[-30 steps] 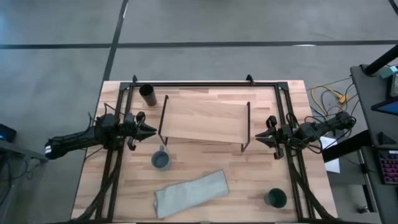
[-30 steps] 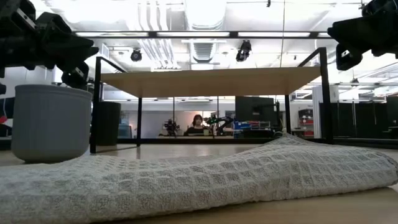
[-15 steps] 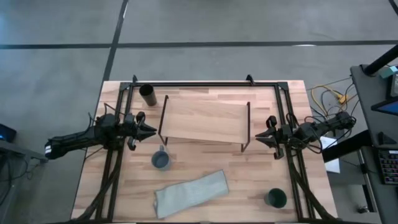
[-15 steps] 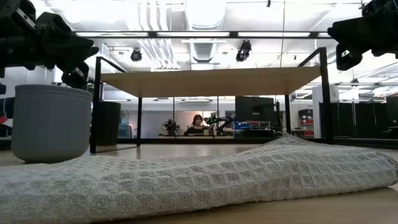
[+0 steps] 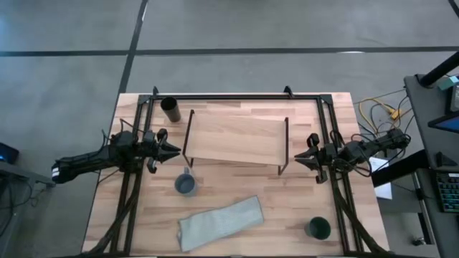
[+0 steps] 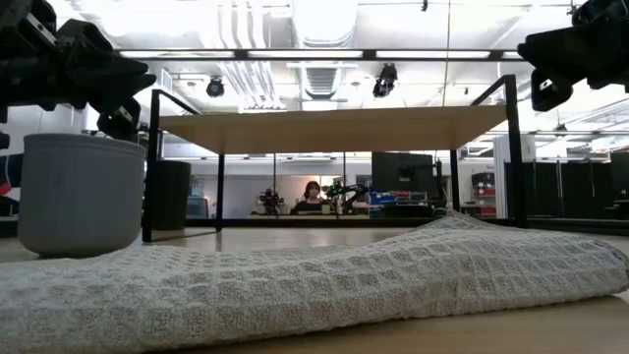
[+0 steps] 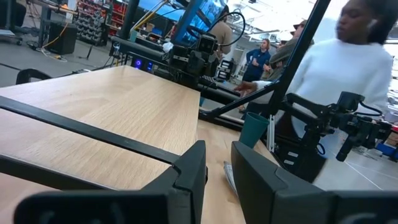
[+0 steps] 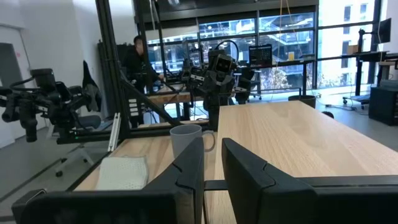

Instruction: Stack small to large cups/mugs on shelf

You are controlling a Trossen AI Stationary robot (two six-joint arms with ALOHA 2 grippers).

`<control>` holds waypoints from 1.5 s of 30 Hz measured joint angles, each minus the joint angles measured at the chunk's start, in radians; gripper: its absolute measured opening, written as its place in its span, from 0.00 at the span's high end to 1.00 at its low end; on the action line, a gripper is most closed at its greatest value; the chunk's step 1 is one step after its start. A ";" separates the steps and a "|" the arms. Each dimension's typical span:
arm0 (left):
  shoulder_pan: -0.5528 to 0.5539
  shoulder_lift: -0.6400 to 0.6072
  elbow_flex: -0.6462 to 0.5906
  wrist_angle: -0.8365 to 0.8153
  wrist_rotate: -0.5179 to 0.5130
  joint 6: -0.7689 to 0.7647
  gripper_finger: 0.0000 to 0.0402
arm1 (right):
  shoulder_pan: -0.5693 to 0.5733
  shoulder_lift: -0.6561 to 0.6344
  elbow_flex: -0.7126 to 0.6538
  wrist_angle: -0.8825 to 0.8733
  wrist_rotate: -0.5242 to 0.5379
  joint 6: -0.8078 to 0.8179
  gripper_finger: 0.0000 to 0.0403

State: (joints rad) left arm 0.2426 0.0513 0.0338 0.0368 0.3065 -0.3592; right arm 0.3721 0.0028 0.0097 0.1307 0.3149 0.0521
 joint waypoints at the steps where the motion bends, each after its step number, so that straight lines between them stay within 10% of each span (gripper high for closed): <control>1: 0.000 0.000 0.000 0.000 0.000 0.000 0.84 | 0.000 0.000 0.000 0.000 0.000 0.000 0.87; 45: 0.000 -0.001 0.000 0.029 -0.034 0.000 0.84 | 0.000 0.000 0.000 0.000 0.000 0.000 0.87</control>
State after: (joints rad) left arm 0.2426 0.0505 0.0338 0.0659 0.2723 -0.3590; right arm 0.3724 0.0028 0.0098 0.1307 0.3149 0.0521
